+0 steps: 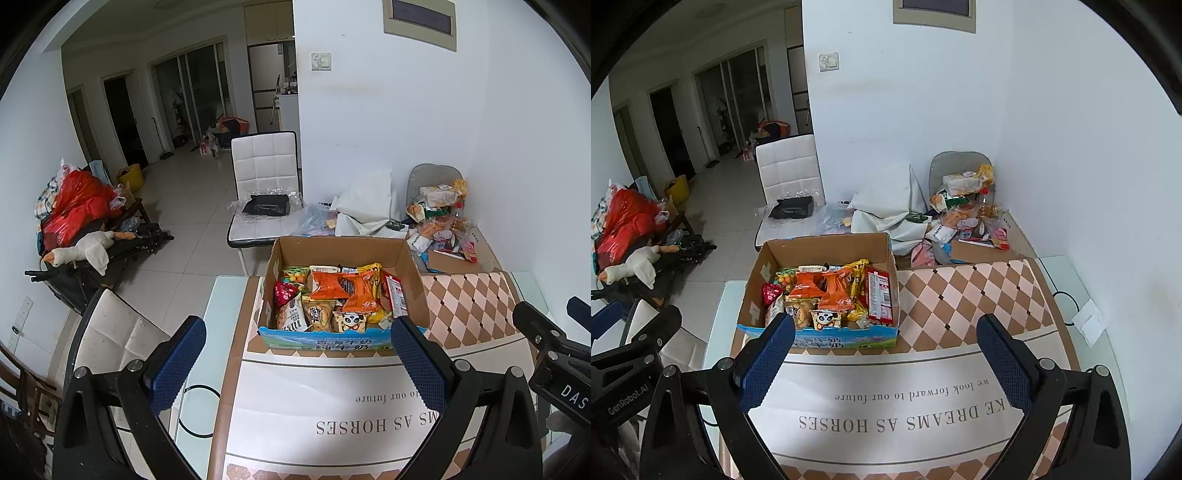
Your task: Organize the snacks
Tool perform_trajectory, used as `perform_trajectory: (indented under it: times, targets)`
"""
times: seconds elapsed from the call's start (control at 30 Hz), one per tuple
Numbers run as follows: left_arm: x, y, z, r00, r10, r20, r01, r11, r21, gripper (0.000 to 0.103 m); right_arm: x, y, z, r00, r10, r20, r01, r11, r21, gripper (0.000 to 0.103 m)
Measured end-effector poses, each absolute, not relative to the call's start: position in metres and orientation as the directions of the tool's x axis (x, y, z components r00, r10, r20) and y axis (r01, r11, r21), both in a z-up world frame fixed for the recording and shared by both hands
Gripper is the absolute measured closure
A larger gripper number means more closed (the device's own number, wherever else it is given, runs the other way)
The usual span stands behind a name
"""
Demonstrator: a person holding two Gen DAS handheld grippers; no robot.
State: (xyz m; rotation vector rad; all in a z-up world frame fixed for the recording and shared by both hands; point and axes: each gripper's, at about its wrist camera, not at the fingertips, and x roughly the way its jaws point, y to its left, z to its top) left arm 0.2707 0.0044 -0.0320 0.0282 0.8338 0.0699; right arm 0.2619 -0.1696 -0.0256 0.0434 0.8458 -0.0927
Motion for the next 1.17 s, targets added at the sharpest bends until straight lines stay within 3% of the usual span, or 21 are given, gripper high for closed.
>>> perform_trajectory:
  times: [1.17]
  targets:
    - [0.2656,0.0005,-0.0255,0.676,0.072,-0.733,-0.044,0.997,0.057,0.0,0.2551,-0.1635,-0.021,0.665,-0.047,-0.745,0.086,0.996,0.014,0.002]
